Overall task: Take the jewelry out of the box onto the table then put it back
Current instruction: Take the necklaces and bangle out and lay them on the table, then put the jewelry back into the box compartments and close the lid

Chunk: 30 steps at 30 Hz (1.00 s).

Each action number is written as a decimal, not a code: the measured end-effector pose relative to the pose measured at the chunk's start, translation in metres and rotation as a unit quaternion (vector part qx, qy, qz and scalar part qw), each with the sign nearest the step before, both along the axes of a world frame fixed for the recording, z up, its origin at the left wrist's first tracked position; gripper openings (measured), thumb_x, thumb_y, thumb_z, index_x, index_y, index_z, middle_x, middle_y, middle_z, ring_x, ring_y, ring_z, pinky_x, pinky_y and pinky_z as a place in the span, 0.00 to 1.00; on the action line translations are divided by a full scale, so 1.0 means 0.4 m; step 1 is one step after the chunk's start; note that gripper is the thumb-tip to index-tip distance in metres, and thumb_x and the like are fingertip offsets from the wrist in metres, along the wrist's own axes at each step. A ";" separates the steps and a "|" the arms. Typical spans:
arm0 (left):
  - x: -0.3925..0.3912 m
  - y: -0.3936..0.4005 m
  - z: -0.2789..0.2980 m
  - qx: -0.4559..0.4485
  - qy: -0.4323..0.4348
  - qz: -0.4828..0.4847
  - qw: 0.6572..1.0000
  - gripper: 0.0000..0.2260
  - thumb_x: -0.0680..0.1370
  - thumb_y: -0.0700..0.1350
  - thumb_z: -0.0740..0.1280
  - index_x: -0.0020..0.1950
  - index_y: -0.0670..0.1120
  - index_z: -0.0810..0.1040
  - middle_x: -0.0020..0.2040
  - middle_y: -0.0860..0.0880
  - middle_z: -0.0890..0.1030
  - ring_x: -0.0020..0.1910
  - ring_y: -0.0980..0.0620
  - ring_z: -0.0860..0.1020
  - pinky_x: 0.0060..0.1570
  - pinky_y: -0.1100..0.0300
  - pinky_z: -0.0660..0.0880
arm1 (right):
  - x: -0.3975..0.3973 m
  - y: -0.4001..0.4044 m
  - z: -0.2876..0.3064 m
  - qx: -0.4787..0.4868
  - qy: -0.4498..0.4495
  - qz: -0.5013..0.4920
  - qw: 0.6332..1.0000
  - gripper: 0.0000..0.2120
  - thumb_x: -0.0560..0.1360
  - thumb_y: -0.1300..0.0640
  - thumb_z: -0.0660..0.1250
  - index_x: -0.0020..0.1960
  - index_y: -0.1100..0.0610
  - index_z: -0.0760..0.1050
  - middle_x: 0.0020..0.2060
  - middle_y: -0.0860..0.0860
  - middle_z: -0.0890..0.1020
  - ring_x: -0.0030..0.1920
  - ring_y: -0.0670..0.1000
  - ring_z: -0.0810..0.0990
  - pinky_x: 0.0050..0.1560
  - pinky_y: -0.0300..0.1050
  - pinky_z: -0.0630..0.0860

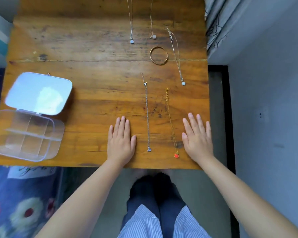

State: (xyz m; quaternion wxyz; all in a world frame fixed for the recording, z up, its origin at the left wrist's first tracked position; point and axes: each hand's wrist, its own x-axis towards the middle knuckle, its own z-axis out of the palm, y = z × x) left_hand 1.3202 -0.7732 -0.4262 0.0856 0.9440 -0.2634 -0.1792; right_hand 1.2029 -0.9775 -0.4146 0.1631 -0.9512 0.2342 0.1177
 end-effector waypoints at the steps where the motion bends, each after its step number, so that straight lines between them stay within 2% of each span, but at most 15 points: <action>1: -0.001 0.002 -0.003 0.002 -0.003 0.000 1.000 0.25 0.80 0.49 0.53 0.73 0.39 0.53 0.76 0.42 0.55 0.76 0.45 0.51 0.74 0.49 0.47 | 0.000 0.002 -0.002 -0.007 -0.002 -0.002 1.000 0.24 0.76 0.52 0.48 0.71 0.57 0.56 0.74 0.56 0.57 0.74 0.58 0.51 0.72 0.57 0.44; 3: -0.002 0.003 -0.007 0.003 -0.007 0.001 1.000 0.26 0.79 0.50 0.51 0.74 0.40 0.53 0.76 0.42 0.54 0.76 0.45 0.51 0.74 0.48 0.47 | 0.000 0.004 -0.005 -0.013 -0.008 -0.004 1.000 0.25 0.75 0.52 0.47 0.71 0.57 0.56 0.74 0.55 0.57 0.74 0.58 0.51 0.72 0.57 0.43; 8: -0.003 0.009 -0.023 0.007 -0.012 -0.003 1.000 0.26 0.80 0.50 0.52 0.74 0.41 0.48 0.77 0.44 0.50 0.76 0.48 0.46 0.74 0.51 0.43 | -0.004 0.005 -0.013 -0.015 -0.008 -0.005 1.000 0.26 0.75 0.51 0.45 0.72 0.55 0.54 0.75 0.54 0.55 0.75 0.56 0.48 0.73 0.57 0.41; 12: -0.001 0.009 -0.024 0.017 -0.007 -0.004 1.000 0.26 0.81 0.51 0.50 0.74 0.42 0.46 0.77 0.45 0.47 0.76 0.49 0.44 0.74 0.51 0.42 | -0.004 0.003 -0.012 0.000 -0.010 -0.009 1.000 0.22 0.79 0.55 0.50 0.72 0.55 0.52 0.75 0.54 0.52 0.75 0.55 0.45 0.73 0.56 0.39; 16: 0.001 0.021 -0.022 0.031 0.004 -0.027 0.999 0.26 0.81 0.52 0.49 0.75 0.43 0.44 0.77 0.46 0.45 0.76 0.50 0.43 0.74 0.51 0.41 | -0.012 0.020 0.003 0.056 -0.019 -0.046 0.997 0.22 0.79 0.58 0.52 0.72 0.56 0.53 0.75 0.53 0.53 0.75 0.54 0.46 0.74 0.54 0.40; 18: -0.006 0.038 -0.016 0.038 0.008 -0.045 0.998 0.26 0.81 0.52 0.49 0.75 0.43 0.44 0.78 0.47 0.46 0.76 0.50 0.43 0.74 0.51 0.41 | -0.031 0.043 0.024 0.079 -0.041 -0.075 0.993 0.22 0.78 0.57 0.56 0.70 0.58 0.58 0.74 0.56 0.59 0.74 0.55 0.52 0.74 0.55 0.47; 19: -0.011 0.048 -0.013 0.044 0.012 -0.054 0.997 0.26 0.81 0.52 0.49 0.75 0.43 0.44 0.78 0.47 0.46 0.76 0.50 0.43 0.74 0.51 0.41 | -0.043 0.058 0.038 0.083 -0.055 -0.085 0.991 0.23 0.76 0.55 0.60 0.69 0.60 0.62 0.71 0.58 0.65 0.72 0.57 0.58 0.72 0.56 0.54; 21: -0.020 0.061 -0.004 0.050 0.023 -0.067 0.996 0.26 0.81 0.52 0.49 0.75 0.44 0.45 0.78 0.47 0.46 0.76 0.50 0.42 0.74 0.51 0.41 | -0.067 0.095 0.057 0.073 -0.066 -0.067 0.993 0.25 0.70 0.54 0.69 0.64 0.62 0.68 0.58 0.62 0.77 0.60 0.62 0.72 0.60 0.59 0.70; 22: -0.022 0.062 0.002 0.047 0.028 -0.068 0.996 0.26 0.81 0.52 0.50 0.75 0.44 0.46 0.78 0.47 0.46 0.76 0.50 0.43 0.74 0.51 0.42 | -0.076 0.115 0.062 0.072 -0.058 -0.048 0.995 0.25 0.68 0.55 0.72 0.62 0.63 0.71 0.51 0.63 0.79 0.54 0.63 0.75 0.53 0.58 0.74; 24: -0.015 0.057 0.022 0.027 0.023 -0.061 0.998 0.25 0.80 0.51 0.52 0.74 0.44 0.52 0.77 0.47 0.52 0.76 0.49 0.48 0.74 0.50 0.47 | -0.081 0.142 0.071 0.085 -0.045 -0.030 0.995 0.18 0.69 0.61 0.71 0.57 0.66 0.74 0.44 0.64 0.78 0.48 0.63 0.76 0.45 0.57 0.76; 26: 0.002 0.044 0.049 -0.004 0.008 -0.045 0.999 0.21 0.79 0.49 0.56 0.71 0.43 0.62 0.75 0.45 0.61 0.74 0.46 0.57 0.71 0.50 0.57 | -0.069 0.145 0.075 0.083 -0.048 -0.022 0.995 0.10 0.72 0.66 0.65 0.53 0.68 0.76 0.44 0.64 0.78 0.48 0.63 0.76 0.45 0.56 0.76; 28: 0.026 0.023 0.076 -0.023 0.005 -0.035 0.999 0.17 0.78 0.46 0.58 0.65 0.41 0.70 0.70 0.42 0.68 0.69 0.43 0.63 0.66 0.49 0.63 | -0.052 0.133 0.076 0.056 -0.013 -0.009 0.998 0.09 0.75 0.66 0.59 0.52 0.67 0.75 0.47 0.63 0.77 0.51 0.60 0.74 0.47 0.54 0.75; 30: 0.051 -0.005 0.098 -0.029 0.006 -0.035 0.999 0.15 0.78 0.44 0.59 0.62 0.40 0.72 0.68 0.41 0.70 0.68 0.42 0.65 0.64 0.49 0.65 | -0.035 0.109 0.079 0.020 0.010 -0.028 0.999 0.10 0.74 0.67 0.57 0.53 0.65 0.73 0.49 0.62 0.76 0.52 0.60 0.73 0.48 0.54 0.72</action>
